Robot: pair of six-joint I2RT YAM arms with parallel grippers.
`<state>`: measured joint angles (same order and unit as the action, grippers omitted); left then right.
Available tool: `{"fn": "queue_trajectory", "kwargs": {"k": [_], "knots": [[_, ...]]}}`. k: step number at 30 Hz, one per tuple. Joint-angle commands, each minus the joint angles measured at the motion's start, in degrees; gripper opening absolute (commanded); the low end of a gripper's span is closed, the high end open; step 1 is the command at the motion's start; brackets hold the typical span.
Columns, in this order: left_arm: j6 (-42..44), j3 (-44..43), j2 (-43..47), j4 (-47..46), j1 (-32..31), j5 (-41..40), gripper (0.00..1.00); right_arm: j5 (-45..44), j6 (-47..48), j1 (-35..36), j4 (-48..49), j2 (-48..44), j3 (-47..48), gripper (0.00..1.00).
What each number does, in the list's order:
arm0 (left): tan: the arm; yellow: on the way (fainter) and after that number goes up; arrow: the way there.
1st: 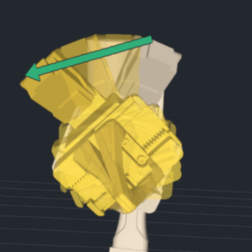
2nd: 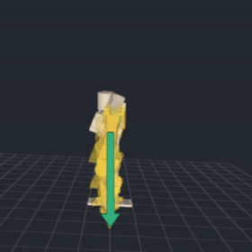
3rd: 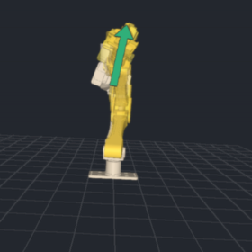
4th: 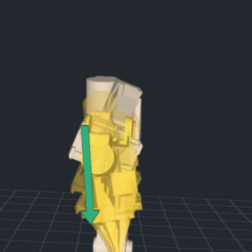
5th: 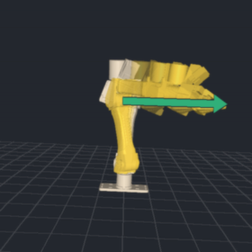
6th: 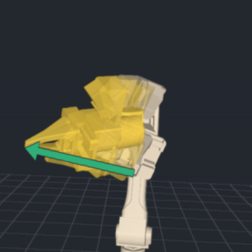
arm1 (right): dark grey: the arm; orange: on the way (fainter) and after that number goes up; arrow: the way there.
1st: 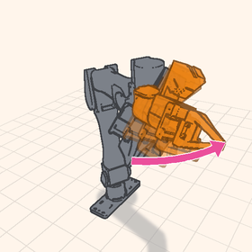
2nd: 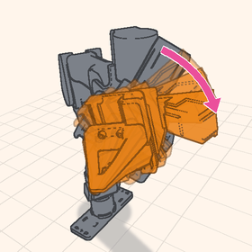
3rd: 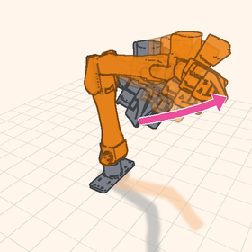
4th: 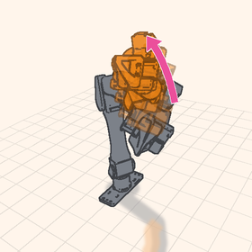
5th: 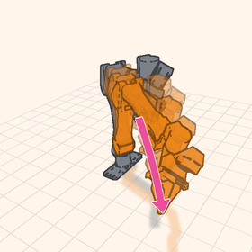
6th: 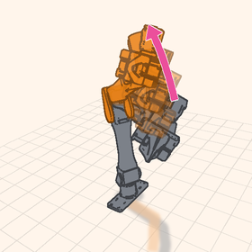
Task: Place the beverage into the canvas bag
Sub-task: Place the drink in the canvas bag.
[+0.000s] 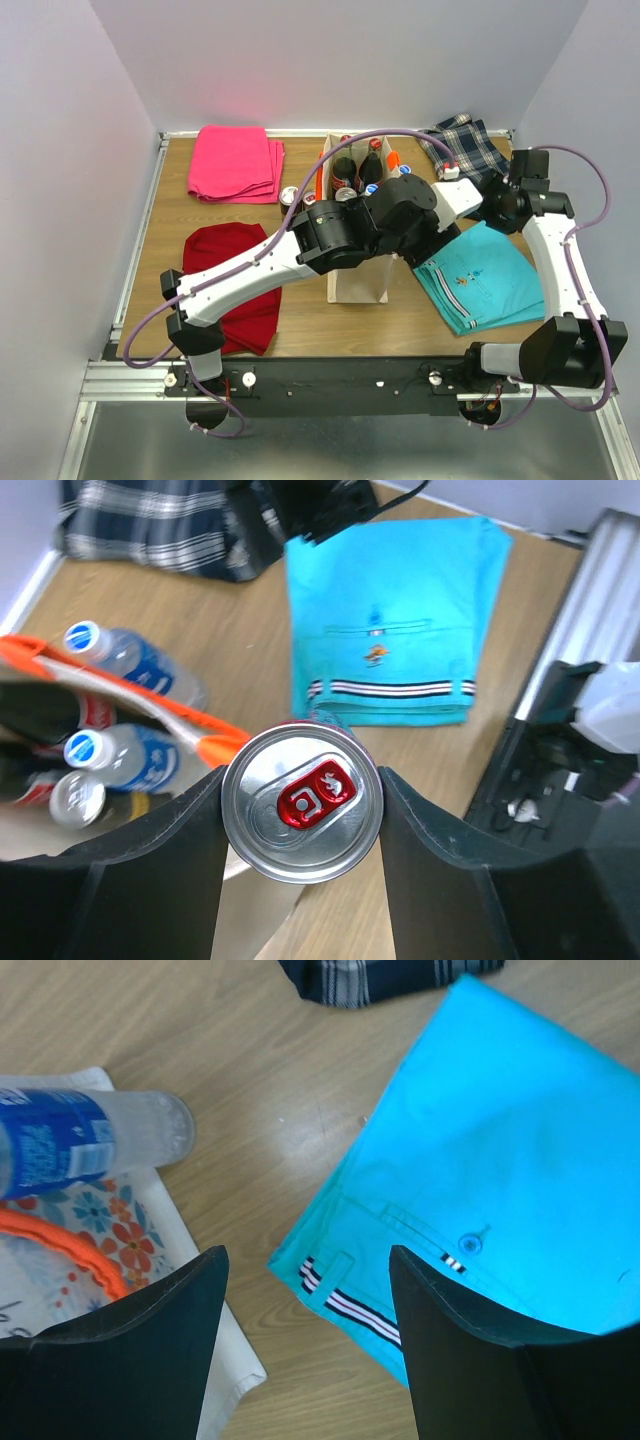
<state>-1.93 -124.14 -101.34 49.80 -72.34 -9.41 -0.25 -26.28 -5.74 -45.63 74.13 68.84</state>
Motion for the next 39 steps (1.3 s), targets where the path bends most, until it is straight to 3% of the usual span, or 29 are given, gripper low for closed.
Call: {"fn": "queue_trajectory", "kwargs": {"k": [1, 9, 21, 39], "knots": [[0.53, -2.25, 2.29, 0.30, 0.09, -11.85, 0.00, 2.71, 2.02, -0.24, -1.48, 1.02, 5.95, 0.74], [-1.31, -2.95, 4.30, -1.72, 3.60, -16.08, 0.00, 3.06, 2.55, 0.99, -3.06, 2.34, 11.14, 0.74], [-2.81, -1.99, 9.67, -5.86, 7.47, -11.68, 0.00, 3.06, 1.59, 3.80, -3.86, 3.92, 15.70, 0.74], [-9.22, 5.30, 9.67, -1.02, 14.06, -12.74, 0.00, -12.31, 0.00, 19.62, -9.13, 7.34, 23.79, 0.73]]}}
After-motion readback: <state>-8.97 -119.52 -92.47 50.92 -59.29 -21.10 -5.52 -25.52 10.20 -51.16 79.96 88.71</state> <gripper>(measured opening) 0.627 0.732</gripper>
